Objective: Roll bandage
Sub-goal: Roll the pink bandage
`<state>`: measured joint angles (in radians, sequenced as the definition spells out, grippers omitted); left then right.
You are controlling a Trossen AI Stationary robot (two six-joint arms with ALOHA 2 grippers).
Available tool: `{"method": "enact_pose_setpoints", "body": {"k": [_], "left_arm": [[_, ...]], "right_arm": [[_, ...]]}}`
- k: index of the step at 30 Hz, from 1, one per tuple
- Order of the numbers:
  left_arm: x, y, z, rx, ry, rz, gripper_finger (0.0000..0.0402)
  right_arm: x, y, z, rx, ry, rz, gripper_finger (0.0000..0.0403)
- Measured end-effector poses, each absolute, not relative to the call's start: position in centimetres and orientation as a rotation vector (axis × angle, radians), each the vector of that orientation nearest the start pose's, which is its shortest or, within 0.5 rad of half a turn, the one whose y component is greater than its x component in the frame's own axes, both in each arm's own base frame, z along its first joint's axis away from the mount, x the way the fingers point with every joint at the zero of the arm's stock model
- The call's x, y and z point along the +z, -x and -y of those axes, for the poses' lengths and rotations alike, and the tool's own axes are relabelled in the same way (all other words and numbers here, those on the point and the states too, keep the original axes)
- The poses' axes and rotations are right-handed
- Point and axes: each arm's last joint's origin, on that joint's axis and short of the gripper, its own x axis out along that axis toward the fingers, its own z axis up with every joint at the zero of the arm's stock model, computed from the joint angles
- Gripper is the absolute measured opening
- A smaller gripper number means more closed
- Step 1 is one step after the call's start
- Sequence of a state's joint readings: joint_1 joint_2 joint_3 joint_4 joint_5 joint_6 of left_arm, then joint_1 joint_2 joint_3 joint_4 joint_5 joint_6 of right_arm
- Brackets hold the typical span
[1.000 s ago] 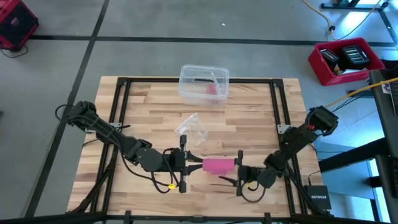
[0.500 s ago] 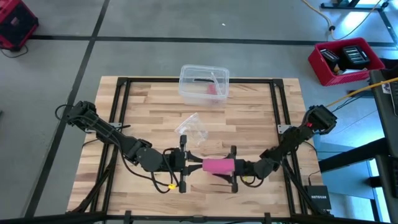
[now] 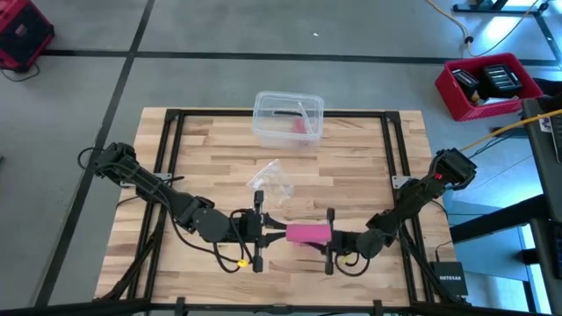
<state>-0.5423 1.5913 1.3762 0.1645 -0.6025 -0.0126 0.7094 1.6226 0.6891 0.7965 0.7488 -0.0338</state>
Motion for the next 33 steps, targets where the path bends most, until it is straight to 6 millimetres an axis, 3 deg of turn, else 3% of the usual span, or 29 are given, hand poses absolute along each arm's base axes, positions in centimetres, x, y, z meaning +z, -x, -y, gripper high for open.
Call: {"method": "enact_pose_setpoints", "body": {"k": [3,10,20,33], "left_arm": [[37.0,-32.5,17.6,0.060,-0.031,-0.031,0.0021],[38.5,-31.7,17.1,0.061,-0.047,0.016,0.0021],[38.5,-31.7,16.5,0.217,-0.185,-0.006,0.0021],[38.1,-32.2,14.5,0.457,-0.416,-0.098,0.0021]], "right_arm": [[19.3,-25.1,-19.3,0.001,0.131,-0.113,0.0010],[19.2,-24.2,-20.4,0.048,0.137,-0.115,0.0006],[20.5,-21.9,-22.6,0.128,0.075,-0.088,0.0006],[26.4,-22.6,-26.6,0.162,0.213,-0.208,0.0003]]}}
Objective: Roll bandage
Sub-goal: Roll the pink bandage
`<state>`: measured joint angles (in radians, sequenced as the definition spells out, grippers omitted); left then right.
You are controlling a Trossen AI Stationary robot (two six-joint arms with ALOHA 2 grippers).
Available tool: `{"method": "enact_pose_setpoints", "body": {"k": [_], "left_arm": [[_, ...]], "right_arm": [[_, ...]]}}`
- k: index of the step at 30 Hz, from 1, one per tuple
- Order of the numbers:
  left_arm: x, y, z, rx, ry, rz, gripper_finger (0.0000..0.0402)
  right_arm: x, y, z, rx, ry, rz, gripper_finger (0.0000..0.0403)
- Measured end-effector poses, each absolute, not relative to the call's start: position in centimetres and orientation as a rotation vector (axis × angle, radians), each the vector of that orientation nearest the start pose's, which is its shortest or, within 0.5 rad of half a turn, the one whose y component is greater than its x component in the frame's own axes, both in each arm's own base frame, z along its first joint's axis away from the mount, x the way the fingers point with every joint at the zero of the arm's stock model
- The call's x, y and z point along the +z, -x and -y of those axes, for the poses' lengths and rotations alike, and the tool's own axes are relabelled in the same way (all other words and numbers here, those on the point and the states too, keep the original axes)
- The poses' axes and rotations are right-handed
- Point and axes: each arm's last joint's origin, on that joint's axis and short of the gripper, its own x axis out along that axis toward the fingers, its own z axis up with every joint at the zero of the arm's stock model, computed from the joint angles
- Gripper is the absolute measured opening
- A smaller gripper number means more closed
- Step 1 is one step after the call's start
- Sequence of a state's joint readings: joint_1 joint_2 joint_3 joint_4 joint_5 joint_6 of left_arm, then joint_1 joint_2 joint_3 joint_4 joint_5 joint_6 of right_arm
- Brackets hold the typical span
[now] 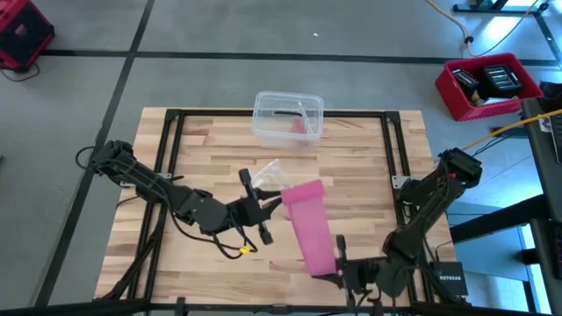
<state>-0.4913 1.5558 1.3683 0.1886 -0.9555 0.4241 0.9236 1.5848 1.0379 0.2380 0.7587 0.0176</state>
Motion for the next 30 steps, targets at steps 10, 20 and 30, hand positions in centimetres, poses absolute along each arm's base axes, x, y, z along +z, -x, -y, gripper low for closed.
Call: {"method": "enact_pose_setpoints", "body": {"k": [10,20,30], "left_arm": [[35.5,-33.1,12.2,0.524,-0.464,-0.176,0.0021],[32.8,-33.1,11.7,0.519,-0.433,-0.216,0.0021],[30.4,-34.1,11.7,0.471,-0.417,-0.240,0.0021]], "right_arm": [[32.6,-23.3,-27.7,0.228,0.302,-0.201,0.0002],[38.2,-23.4,-27.9,0.263,0.274,-0.080,0.0003],[41.6,-23.6,-27.4,0.273,0.224,-0.013,0.0004]]}}
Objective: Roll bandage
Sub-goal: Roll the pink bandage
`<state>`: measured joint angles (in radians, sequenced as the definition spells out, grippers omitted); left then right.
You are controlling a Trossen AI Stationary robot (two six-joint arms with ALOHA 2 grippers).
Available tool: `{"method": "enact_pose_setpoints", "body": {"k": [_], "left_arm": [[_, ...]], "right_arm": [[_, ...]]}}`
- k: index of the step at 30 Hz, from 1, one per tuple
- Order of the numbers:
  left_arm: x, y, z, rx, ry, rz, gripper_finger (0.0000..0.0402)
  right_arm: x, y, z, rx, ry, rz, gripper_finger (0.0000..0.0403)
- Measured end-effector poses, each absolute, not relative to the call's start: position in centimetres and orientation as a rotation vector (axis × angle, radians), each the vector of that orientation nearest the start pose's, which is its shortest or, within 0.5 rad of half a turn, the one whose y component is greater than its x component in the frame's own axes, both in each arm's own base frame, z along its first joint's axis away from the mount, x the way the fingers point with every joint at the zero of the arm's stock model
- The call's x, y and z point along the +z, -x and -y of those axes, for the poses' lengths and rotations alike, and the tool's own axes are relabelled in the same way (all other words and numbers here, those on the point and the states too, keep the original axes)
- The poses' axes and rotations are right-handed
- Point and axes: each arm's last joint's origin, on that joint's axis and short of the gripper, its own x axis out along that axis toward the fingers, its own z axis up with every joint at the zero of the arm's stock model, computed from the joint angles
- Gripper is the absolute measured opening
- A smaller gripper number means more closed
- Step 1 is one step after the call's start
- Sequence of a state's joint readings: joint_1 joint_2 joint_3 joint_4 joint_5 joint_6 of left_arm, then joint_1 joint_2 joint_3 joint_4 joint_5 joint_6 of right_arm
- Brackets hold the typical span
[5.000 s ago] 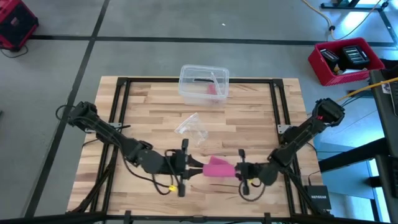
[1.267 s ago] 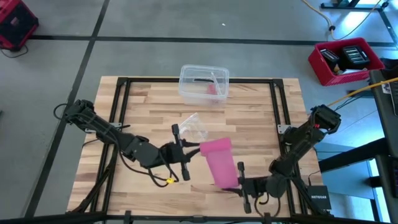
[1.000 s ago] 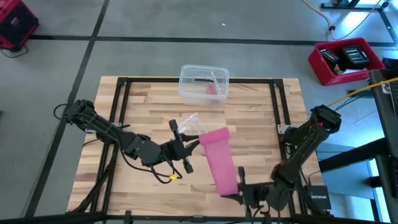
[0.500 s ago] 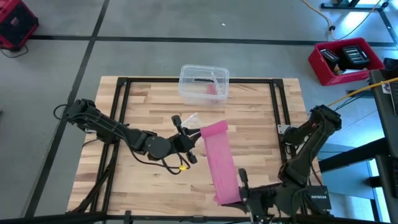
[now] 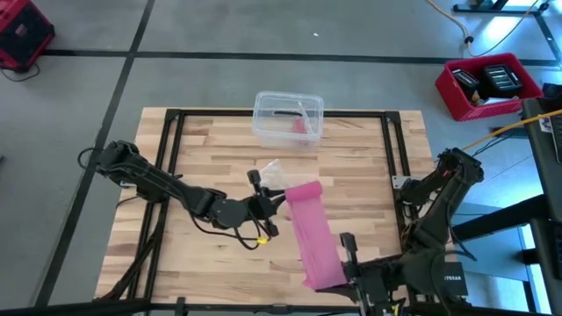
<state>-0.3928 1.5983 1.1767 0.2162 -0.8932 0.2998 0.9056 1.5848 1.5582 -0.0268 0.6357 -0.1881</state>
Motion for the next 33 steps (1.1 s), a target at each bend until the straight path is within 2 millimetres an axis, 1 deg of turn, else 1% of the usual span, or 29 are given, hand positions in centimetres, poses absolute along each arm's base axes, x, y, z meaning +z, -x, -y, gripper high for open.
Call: {"method": "enact_pose_setpoints", "body": {"k": [7,11,16,20,26,30,33], "left_arm": [[28.3,-35.2,12.4,0.425,-0.481,-0.285,0.0021],[26.9,-35.7,13.3,0.345,-0.493,-0.304,0.0021],[25.6,-35.9,14.5,0.299,-0.518,-0.323,0.0021],[24.8,-35.8,15.6,0.277,-0.527,-0.333,0.0021],[23.9,-36.0,17.3,0.246,-0.549,-0.292,0.0021],[23.5,-36.1,18.0,0.232,-0.568,-0.273,0.0021],[23.5,-36.1,18.2,0.228,-0.575,-0.268,0.0021]], "right_arm": [[43.4,-24.3,-26.3,0.235,0.179,0.007,0.0004],[44.6,-25.1,-25.0,0.184,0.170,-0.010,0.0004],[45.9,-26.1,-23.3,0.127,0.149,-0.008,0.0004],[46.3,-27.0,-21.6,0.030,0.151,-0.024,0.0005],[47.3,-27.8,-18.4,-0.072,0.051,-0.010,0.0005],[47.1,-28.7,-16.5,-0.131,0.015,-0.039,0.0005],[46.8,-29.4,-15.0,-0.178,-0.003,-0.070,0.0005]]}}
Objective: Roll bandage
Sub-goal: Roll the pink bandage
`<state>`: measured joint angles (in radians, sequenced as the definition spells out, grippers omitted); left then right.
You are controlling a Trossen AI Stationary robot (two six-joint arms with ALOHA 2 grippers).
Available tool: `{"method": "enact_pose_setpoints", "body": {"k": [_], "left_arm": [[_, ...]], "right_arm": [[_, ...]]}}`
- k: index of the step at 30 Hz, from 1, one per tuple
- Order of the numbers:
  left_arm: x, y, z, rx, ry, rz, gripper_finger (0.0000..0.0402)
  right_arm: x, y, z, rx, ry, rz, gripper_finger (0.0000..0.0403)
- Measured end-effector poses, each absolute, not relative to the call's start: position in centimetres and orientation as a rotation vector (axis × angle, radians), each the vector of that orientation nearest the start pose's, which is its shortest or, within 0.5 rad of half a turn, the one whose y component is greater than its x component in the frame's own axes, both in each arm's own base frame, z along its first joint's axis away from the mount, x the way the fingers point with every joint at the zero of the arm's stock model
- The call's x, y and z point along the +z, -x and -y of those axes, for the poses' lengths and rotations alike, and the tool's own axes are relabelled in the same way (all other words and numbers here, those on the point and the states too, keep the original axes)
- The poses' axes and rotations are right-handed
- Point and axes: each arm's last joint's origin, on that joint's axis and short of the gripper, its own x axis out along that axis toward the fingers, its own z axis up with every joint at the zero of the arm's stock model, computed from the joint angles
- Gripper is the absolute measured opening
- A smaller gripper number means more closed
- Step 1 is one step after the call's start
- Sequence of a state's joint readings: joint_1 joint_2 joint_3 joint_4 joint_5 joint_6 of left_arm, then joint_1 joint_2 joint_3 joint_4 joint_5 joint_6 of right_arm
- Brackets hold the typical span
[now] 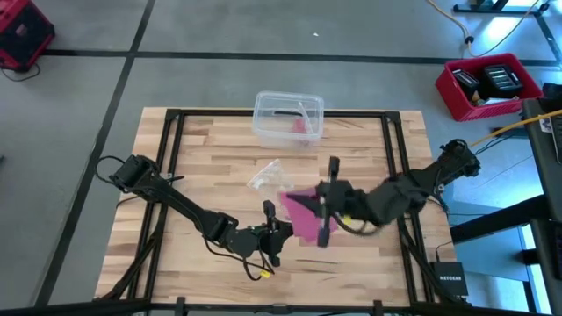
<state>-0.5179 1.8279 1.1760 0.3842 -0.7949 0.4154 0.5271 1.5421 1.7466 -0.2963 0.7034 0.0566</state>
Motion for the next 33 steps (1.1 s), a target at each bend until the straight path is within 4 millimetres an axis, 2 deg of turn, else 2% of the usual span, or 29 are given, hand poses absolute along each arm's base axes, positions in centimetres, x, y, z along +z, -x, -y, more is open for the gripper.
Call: {"method": "enact_pose_setpoints", "body": {"k": [5,13,23,30,33], "left_arm": [[23.3,-36.0,18.3,0.216,-0.589,-0.269,0.0021],[23.3,-35.5,19.2,0.183,-0.612,-0.259,0.0021],[23.5,-34.4,21.0,0.186,-0.667,-0.248,0.0021],[23.5,-34.3,21.2,0.201,-0.695,-0.252,0.0021],[23.5,-34.3,21.1,0.208,-0.698,-0.254,0.0021]], "right_arm": [[45.3,-30.6,-12.3,-0.221,-0.034,-0.175,0.0005],[41.6,-32.1,-8.6,-0.271,-0.072,-0.369,0.0005],[36.3,-33.0,-6.0,-0.327,-0.150,-0.528,0.0005],[31.4,-32.8,-5.1,-0.337,-0.208,-0.674,0.0007],[29.6,-32.5,-4.9,-0.351,-0.229,-0.727,0.0021]]}}
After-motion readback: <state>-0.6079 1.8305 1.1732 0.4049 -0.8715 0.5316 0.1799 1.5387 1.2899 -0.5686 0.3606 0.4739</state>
